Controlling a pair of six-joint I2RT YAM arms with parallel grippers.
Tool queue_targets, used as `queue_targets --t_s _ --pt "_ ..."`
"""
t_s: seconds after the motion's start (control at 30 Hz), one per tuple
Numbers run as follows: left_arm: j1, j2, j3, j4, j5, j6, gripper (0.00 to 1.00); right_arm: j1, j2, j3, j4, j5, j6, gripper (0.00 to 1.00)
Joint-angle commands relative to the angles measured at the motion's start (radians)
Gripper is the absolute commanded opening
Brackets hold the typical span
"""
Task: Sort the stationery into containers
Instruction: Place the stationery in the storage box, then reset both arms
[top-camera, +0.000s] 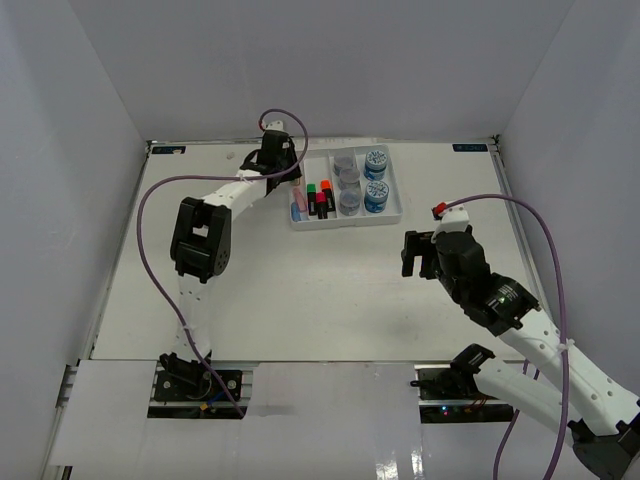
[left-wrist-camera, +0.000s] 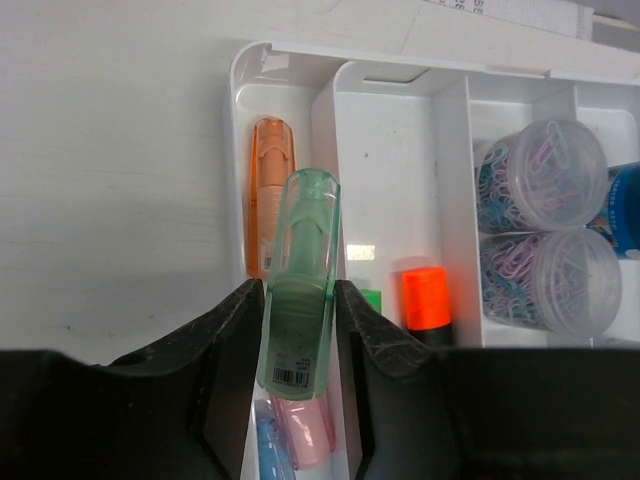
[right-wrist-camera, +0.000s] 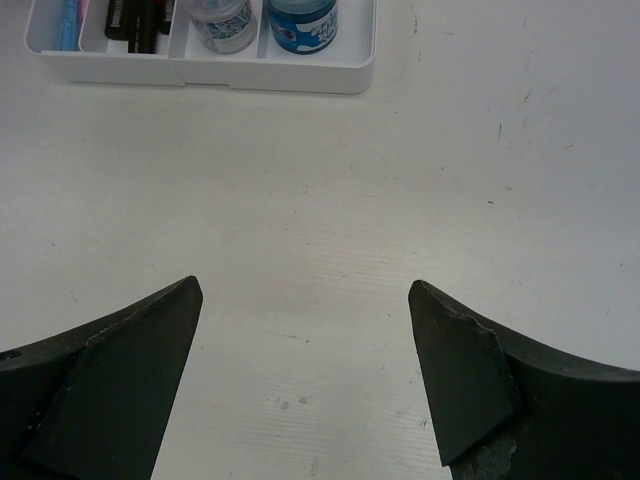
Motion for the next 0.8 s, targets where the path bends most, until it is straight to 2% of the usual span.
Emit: queue_targets --t_s 0.0,0.07,0.3,0.43,0.57,0.77 --pt "0.000 0.002 0.033 0.019 0.011 0.001 0.47 -0.005 0.001 -0.006 0.042 -0.011 -0.004 0.90" --pt "0.000 0.005 0.033 0.021 0.017 0.001 0.52 -0.005 0.000 -0.008 0.040 -0.014 -0.004 0.90" --pt "0.000 0.005 0.035 0.024 0.023 -0.001 0.57 -0.005 -0.002 -0.012 0.040 -0.021 0.000 0.90" --pt "0.000 -0.059 0.021 0.013 0.023 -0.004 0.62 -0.005 0.001 -0.004 0.039 -0.016 -0.007 0.90" --pt "0.002 -0.214 -0.062 0.008 0.028 0.030 0.68 -0.005 -0.003 0.008 0.040 0.011 -0.024 0.90" --pt "0.002 -0.588 -0.267 -0.016 -0.013 0.148 0.84 -0.007 -0.049 0.034 0.040 0.053 -0.063 0.90"
